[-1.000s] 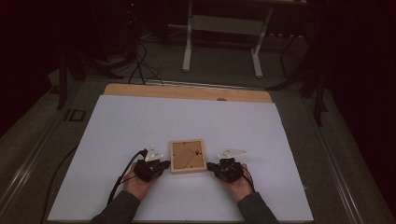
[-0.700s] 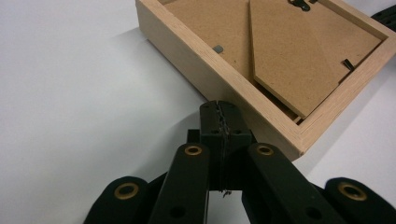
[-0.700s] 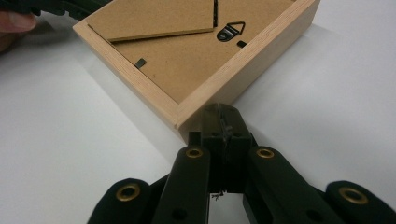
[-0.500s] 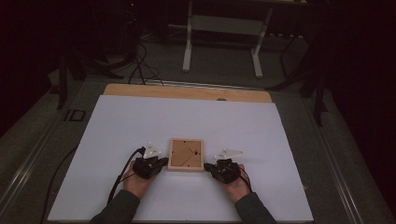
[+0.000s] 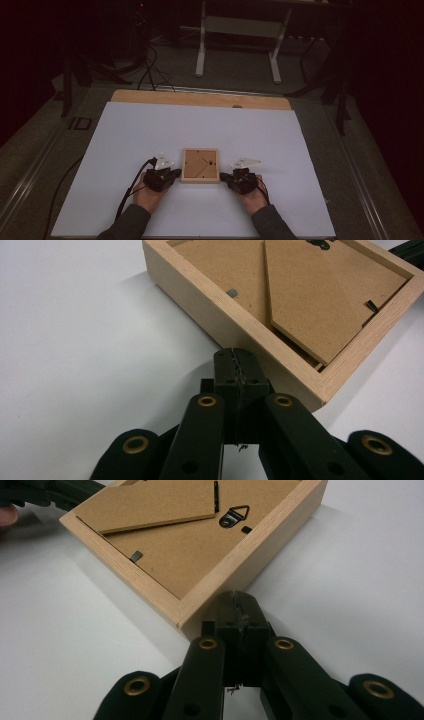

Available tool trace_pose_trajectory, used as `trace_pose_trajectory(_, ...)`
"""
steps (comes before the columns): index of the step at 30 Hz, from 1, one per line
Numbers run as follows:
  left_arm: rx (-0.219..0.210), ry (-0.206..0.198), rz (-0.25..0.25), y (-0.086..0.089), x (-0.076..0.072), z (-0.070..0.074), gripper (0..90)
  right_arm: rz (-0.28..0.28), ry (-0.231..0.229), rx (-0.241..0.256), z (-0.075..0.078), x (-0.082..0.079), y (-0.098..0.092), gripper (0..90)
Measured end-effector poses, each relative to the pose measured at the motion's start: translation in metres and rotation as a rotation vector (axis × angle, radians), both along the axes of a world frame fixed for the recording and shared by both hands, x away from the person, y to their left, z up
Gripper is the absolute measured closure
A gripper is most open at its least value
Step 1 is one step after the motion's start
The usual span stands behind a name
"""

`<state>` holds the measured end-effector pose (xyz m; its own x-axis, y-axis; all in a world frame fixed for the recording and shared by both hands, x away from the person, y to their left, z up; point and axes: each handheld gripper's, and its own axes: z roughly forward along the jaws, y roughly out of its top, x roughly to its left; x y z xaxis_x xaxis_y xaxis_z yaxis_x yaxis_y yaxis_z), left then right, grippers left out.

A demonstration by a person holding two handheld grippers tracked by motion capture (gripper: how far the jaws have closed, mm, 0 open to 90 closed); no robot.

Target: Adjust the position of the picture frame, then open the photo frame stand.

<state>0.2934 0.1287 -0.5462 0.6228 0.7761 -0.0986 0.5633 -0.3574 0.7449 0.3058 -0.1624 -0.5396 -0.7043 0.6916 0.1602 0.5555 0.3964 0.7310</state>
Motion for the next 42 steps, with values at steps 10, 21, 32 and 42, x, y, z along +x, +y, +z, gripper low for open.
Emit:
trace_pose_trajectory(10, -0.014, -0.005, 0.003, 0.006, -0.002, 0.004, 81.0, 0.006, -0.037, -0.020, 0.002, 0.001, -0.004, 82.3)
trace_pose_trajectory(21, -0.114, -0.066, -0.047, 0.019, -0.013, 0.020, 66.0, 0.001, -0.104, 0.019, 0.012, 0.000, -0.016, 74.8)
trace_pose_trajectory(32, -0.158, -0.103, -0.065, 0.018, -0.016, 0.023, 58.5, 0.009, -0.129, 0.041, 0.015, -0.001, -0.018, 69.1)
trace_pose_trajectory(42, -0.159, -0.128, -0.075, 0.016, -0.019, 0.025, 55.7, 0.006, -0.152, 0.092, 0.022, -0.002, -0.019, 67.2)
